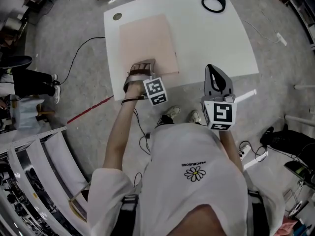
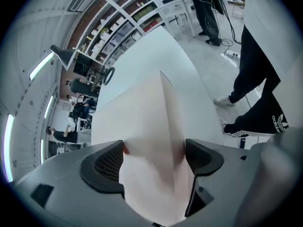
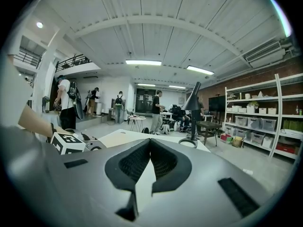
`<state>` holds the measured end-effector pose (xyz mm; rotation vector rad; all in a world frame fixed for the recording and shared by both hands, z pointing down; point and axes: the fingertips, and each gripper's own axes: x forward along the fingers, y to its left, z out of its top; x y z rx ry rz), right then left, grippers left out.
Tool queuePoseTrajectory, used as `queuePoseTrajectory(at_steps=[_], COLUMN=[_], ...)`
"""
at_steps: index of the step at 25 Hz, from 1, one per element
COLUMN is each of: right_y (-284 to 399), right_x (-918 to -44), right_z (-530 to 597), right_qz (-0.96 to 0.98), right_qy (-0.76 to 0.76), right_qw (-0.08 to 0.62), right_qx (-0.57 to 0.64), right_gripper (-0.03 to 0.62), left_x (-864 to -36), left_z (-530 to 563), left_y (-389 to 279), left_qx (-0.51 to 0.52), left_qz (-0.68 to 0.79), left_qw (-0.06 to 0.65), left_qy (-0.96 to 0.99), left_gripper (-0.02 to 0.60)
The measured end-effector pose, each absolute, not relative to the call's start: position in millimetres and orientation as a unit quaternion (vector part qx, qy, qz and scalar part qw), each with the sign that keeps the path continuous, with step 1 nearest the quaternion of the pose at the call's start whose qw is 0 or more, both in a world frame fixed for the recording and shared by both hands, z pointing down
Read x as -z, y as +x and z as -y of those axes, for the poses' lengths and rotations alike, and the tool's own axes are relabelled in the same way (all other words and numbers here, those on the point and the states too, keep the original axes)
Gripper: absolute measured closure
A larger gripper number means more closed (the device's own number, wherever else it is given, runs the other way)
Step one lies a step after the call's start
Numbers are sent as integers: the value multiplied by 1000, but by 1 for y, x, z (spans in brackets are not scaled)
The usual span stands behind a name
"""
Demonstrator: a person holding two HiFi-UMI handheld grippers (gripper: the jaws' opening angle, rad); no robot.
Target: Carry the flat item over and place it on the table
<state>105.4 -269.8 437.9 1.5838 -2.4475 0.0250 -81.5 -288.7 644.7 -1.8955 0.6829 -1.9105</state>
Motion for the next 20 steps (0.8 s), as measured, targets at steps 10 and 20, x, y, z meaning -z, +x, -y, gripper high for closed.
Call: queuePoseTrajectory(at_steps=[10, 20], right_y=[102, 118], right_x=[-430, -413], right_z=[270, 289], right_qz=[837, 836], right_qy=[538, 544], right_qw=[103, 71], right_qx=[-7, 15], right_gripper=[582, 582], left_x=[-638, -604], left_z=[287, 290], left_y=[-81, -77], left_qx=[677, 666], left_qz=[-227, -259], left_qw=[167, 181], left_qy=[-680, -676], left_gripper=[158, 157])
